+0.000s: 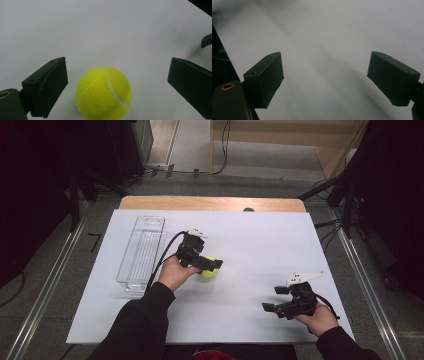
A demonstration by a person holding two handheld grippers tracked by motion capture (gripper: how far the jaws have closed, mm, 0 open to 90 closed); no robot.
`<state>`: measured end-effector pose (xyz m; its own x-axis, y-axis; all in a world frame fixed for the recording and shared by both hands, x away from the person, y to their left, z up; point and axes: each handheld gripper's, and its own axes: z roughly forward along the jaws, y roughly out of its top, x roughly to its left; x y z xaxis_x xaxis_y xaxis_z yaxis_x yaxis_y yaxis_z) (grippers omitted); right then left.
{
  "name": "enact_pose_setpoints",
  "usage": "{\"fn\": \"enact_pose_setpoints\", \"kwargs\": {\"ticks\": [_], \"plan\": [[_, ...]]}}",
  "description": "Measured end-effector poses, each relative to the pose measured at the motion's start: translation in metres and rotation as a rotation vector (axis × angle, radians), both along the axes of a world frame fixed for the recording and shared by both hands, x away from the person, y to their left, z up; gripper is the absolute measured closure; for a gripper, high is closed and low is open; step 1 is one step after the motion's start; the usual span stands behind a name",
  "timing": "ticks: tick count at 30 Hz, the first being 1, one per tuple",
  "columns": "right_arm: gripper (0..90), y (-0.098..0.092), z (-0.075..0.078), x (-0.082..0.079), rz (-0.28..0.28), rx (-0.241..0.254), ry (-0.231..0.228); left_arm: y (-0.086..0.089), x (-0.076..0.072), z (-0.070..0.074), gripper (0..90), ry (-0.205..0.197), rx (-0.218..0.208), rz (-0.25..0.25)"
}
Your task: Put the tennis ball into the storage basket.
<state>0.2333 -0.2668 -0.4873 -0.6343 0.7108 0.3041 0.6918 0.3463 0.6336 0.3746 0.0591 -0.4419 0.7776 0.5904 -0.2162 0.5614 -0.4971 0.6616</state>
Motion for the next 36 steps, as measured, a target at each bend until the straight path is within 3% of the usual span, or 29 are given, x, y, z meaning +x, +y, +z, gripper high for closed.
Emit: {"fn": "enact_pose_setpoints", "kwargs": {"ticks": [21,36], "plan": [[11.4,0.002,0.000,0.000,0.001,0.000,-0.003,-0.001,-0.002,-0.013,3.5,-0.002,-0.012,0.009],[11.4,0.002,0.000,0.000,0.001,0.001,0.000,-0.001,-0.001,-0.029,3.5,0.012,0.004,0.010]]}}
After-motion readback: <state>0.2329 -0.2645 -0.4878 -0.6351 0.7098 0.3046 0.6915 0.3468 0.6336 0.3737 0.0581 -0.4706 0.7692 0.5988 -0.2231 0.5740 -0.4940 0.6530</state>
